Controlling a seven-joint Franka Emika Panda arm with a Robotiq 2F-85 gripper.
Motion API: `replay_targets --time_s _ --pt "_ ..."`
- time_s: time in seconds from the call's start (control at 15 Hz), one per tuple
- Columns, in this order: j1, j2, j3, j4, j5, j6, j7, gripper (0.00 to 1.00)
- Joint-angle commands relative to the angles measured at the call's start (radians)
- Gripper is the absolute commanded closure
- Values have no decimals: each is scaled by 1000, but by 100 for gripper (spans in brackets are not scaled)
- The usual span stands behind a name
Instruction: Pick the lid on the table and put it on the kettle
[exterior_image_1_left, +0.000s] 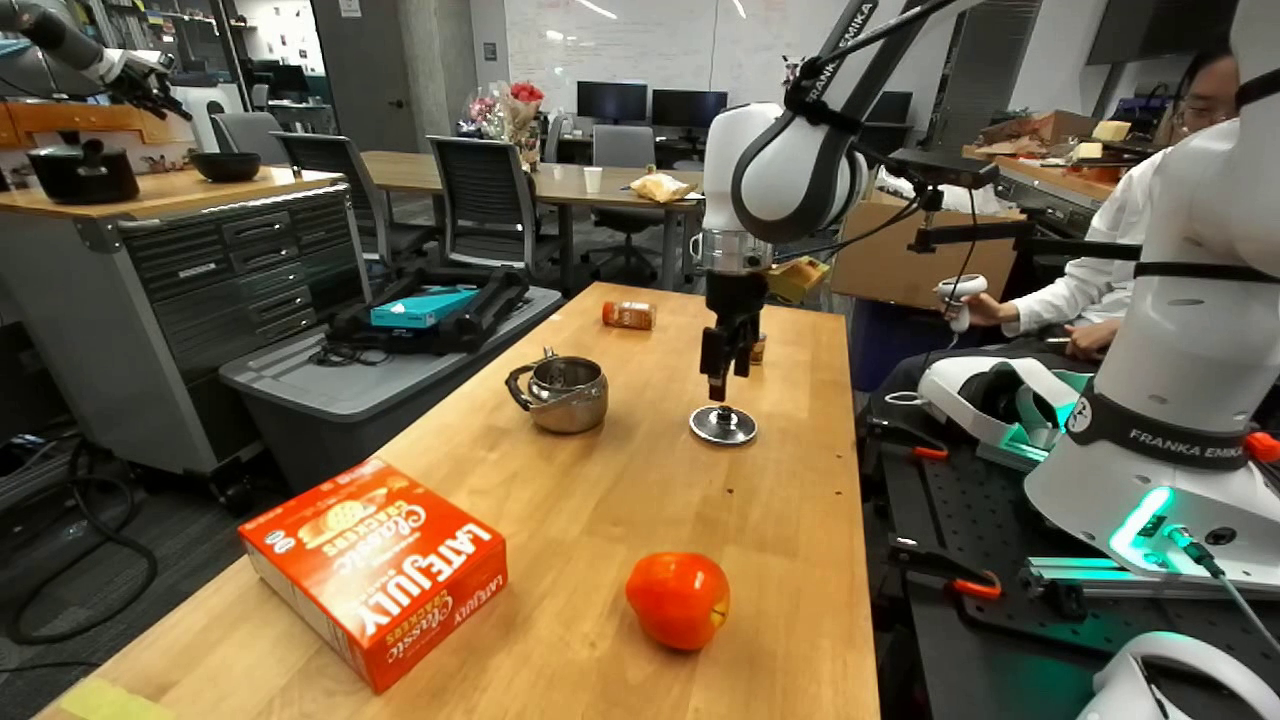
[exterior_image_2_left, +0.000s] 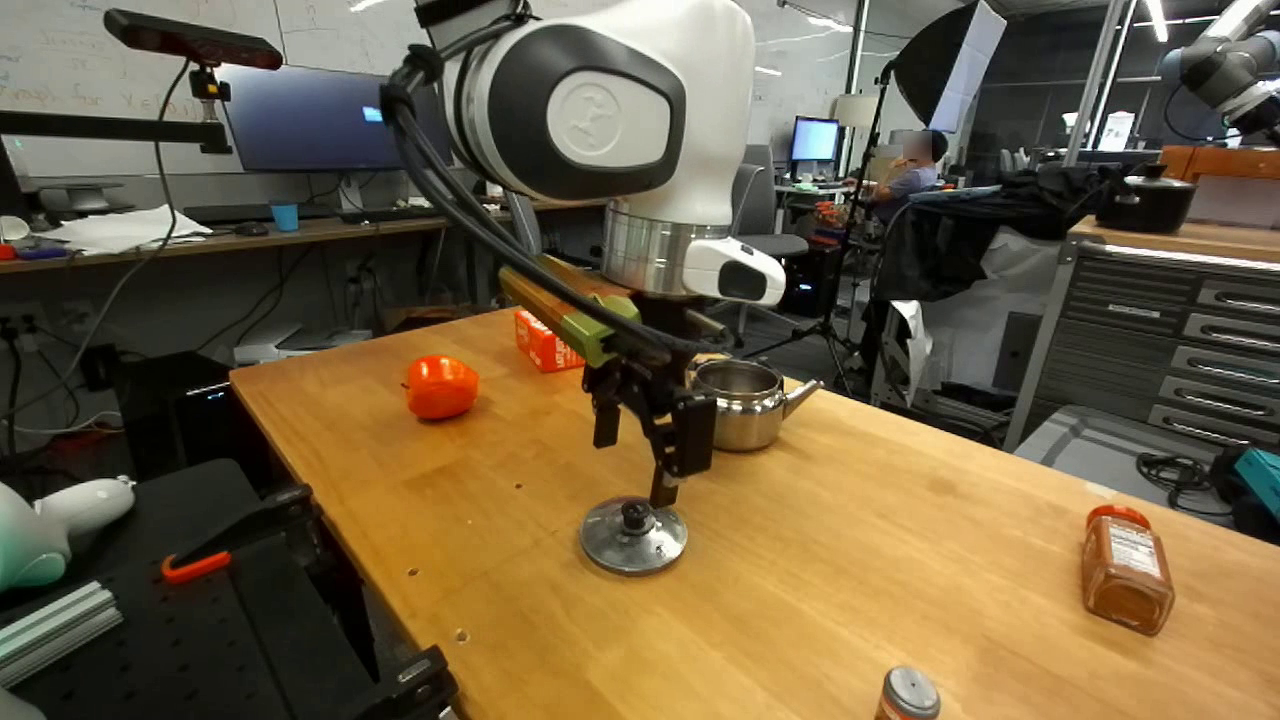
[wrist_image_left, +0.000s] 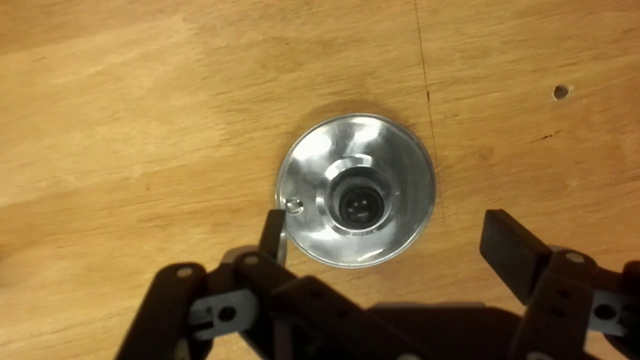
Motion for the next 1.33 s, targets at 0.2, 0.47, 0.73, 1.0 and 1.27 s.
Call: replay_targets --time_s 0.2,0.47,0.73,1.0,1.27 --pt "-28 68 10 40 -24 16 -18 0" --pt "-32 87 14 47 -22 20 -33 0" --pt "-31 111 11 54 -31 44 -26 0" --pt "-31 143 6 64 -43 70 -15 0" --pt "-34 159 10 71 -39 80 -14 17"
